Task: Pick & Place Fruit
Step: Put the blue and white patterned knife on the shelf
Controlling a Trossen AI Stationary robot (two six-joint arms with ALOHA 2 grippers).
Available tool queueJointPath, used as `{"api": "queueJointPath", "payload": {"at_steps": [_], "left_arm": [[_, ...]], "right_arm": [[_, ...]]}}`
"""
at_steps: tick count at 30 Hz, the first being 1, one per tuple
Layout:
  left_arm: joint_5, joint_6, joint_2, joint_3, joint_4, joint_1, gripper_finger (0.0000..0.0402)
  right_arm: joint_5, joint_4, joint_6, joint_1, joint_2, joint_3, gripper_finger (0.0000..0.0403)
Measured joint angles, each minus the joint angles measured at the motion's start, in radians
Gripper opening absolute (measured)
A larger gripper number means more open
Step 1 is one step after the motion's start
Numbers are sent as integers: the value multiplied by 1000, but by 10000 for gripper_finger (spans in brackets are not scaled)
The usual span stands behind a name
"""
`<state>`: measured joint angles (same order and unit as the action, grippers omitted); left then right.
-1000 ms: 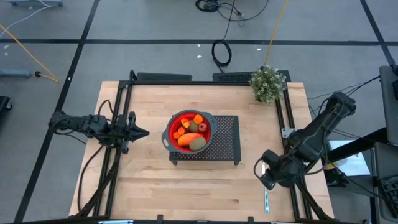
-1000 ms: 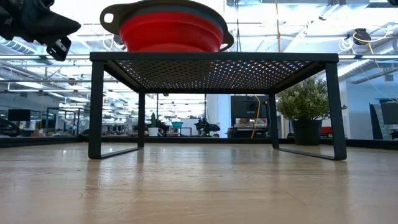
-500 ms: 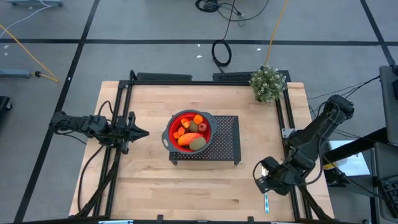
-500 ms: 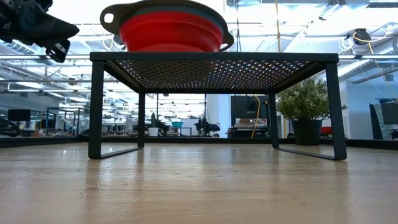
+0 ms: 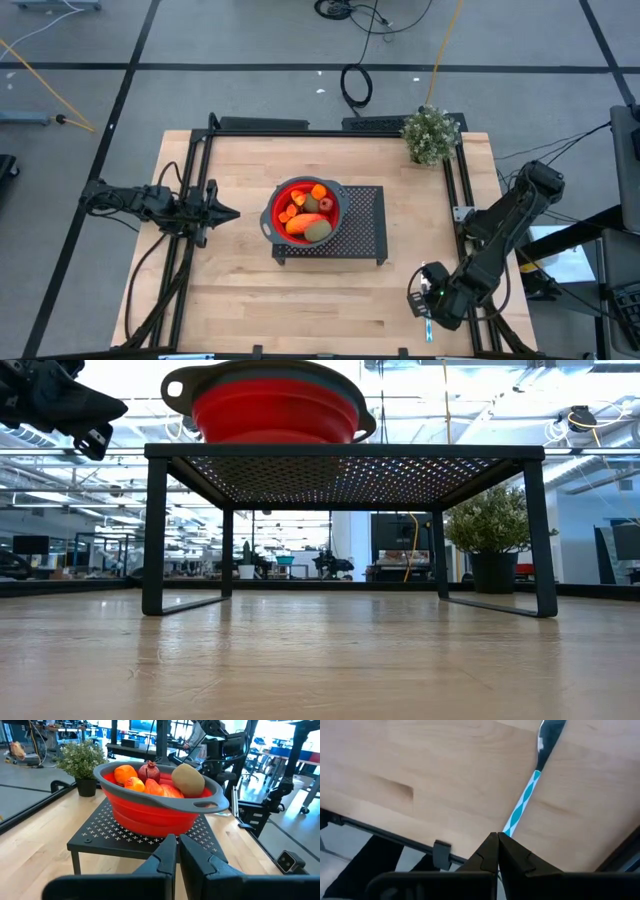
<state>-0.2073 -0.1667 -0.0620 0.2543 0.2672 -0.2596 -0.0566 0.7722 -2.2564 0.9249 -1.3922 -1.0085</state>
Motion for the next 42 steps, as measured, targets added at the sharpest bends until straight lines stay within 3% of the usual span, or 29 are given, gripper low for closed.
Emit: {"api": "queueJointPath", "payload": {"at_steps": [11,18,24,28,42], "left_arm": [[0,-19,0,0,-2,0,5],[0,-20,0,0,-3,0,23],[0,-21,0,0,-3,0,6],[0,-21,0,0,-3,0,5],[0,-20,0,0,-2,0,26]], "right_arm": [[-1,-87,16,0,0,70,12],[-1,-106,16,0,0,90,83],[-1,-52,-5,0,0,90,152],[0,-9,-22,0,0,91,177],[2,-221,-91,0,0,213,165]]}}
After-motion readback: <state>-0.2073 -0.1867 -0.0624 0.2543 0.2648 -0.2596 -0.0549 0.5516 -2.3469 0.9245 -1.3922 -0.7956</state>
